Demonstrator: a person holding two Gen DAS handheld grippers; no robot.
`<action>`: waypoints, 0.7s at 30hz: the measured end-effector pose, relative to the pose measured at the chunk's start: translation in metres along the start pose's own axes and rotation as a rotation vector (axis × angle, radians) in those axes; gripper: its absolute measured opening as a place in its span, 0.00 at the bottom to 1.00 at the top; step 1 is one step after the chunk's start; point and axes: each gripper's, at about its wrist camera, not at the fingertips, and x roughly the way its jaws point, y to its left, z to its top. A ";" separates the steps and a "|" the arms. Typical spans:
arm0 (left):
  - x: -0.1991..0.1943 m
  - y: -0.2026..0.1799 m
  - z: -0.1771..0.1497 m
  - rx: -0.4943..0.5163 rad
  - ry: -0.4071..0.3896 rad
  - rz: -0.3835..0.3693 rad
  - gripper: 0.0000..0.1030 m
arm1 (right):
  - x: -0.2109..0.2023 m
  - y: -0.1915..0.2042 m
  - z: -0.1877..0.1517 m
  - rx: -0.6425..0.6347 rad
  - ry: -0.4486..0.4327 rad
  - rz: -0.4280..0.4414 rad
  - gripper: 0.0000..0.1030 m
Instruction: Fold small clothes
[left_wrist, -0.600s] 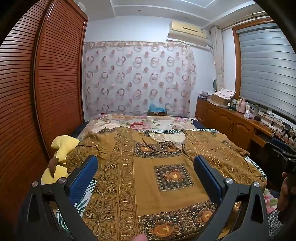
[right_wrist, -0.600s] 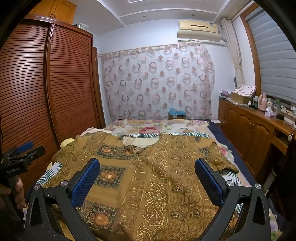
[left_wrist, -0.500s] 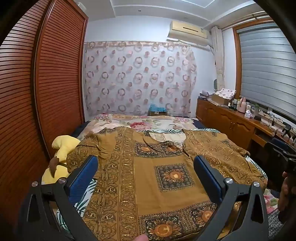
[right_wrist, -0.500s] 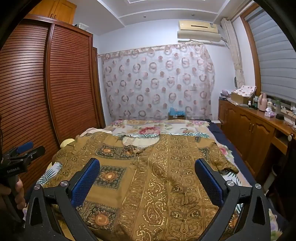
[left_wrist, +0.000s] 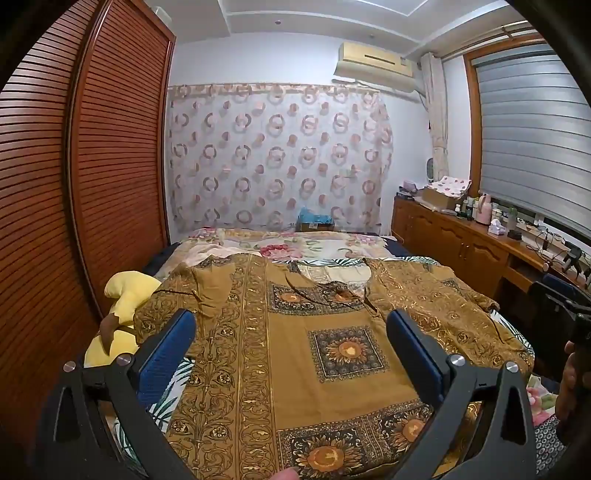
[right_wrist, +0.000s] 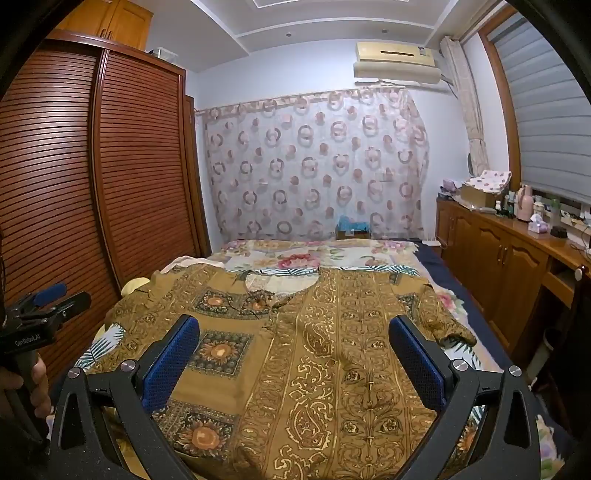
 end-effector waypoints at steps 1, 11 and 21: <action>0.000 0.000 0.000 0.000 -0.001 0.001 1.00 | 0.000 0.000 0.000 0.000 0.001 0.001 0.99; -0.001 0.001 0.001 0.003 -0.002 0.001 1.00 | 0.002 -0.001 -0.001 0.000 -0.003 0.003 0.99; -0.001 0.001 0.001 0.005 -0.005 0.004 1.00 | 0.003 -0.001 -0.002 0.002 -0.002 0.002 0.99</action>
